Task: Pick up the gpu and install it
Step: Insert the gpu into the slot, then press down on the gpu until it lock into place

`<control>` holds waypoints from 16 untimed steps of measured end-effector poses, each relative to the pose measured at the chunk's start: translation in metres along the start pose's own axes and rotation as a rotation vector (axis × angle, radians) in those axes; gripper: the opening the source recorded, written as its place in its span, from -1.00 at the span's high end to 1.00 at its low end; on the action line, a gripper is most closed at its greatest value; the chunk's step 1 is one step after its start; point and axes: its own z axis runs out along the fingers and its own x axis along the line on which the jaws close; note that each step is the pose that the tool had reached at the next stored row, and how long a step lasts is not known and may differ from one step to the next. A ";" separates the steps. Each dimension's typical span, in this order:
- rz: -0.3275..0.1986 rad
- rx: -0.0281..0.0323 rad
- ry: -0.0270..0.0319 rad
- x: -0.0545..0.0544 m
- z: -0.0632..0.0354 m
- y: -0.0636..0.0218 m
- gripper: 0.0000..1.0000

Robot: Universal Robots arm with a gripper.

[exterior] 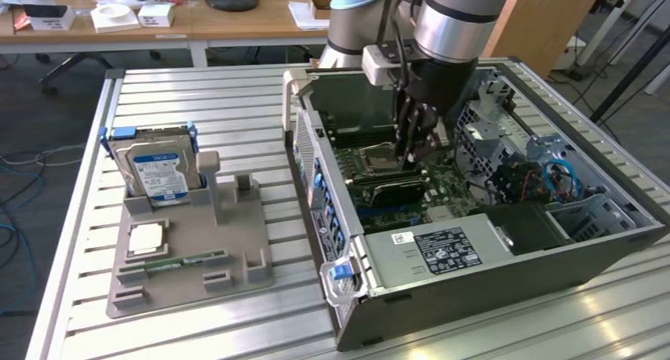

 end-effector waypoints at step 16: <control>0.001 0.0000 0.0000 0.000 -0.0036 -0.0001 0.32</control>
